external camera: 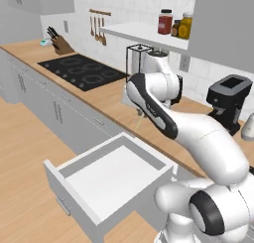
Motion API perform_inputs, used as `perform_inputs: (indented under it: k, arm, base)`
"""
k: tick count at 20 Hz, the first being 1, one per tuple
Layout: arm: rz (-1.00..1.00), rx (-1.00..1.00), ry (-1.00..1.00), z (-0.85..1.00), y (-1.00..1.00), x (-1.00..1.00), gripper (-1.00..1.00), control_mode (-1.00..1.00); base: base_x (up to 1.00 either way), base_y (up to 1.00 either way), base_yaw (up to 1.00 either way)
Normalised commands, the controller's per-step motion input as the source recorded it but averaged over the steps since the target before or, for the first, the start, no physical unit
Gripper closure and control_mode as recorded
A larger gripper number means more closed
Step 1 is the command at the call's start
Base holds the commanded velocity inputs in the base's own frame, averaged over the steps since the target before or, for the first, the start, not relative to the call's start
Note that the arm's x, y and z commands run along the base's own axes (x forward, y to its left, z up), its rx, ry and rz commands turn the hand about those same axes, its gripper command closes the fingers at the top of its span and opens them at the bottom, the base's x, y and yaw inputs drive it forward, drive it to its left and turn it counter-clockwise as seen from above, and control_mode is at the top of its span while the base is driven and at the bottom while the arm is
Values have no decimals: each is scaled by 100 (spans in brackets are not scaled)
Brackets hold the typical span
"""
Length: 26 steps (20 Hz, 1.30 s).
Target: Take a straw from the drawer in front and place it inside the glass cup on the dining counter.
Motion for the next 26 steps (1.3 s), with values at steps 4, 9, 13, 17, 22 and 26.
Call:
perform_inputs:
  k: [4, 9, 13, 17, 22, 26]
  arm:
    - [0, 0, 0, 0, -24, -2, 100, -100]
    - [0, 0, 0, 0, -4, 0, 100, 100]
    - [0, 0, 0, 0, 0, 0, 100, 100]
    - [0, 0, 0, 0, 0, 0, 100, 100]
    - [0, 0, 0, 0, 0, 0, 100, 100]
    - [0, 0, 0, 0, 0, 0, 100, 100]
  base:
    - [0, 0, 0]
    - [-66, -3, 0]
    - [-100, 14, 10]
    - [-74, 62, 58]
    - [-20, 59, 72]
    - [-40, 43, 70]
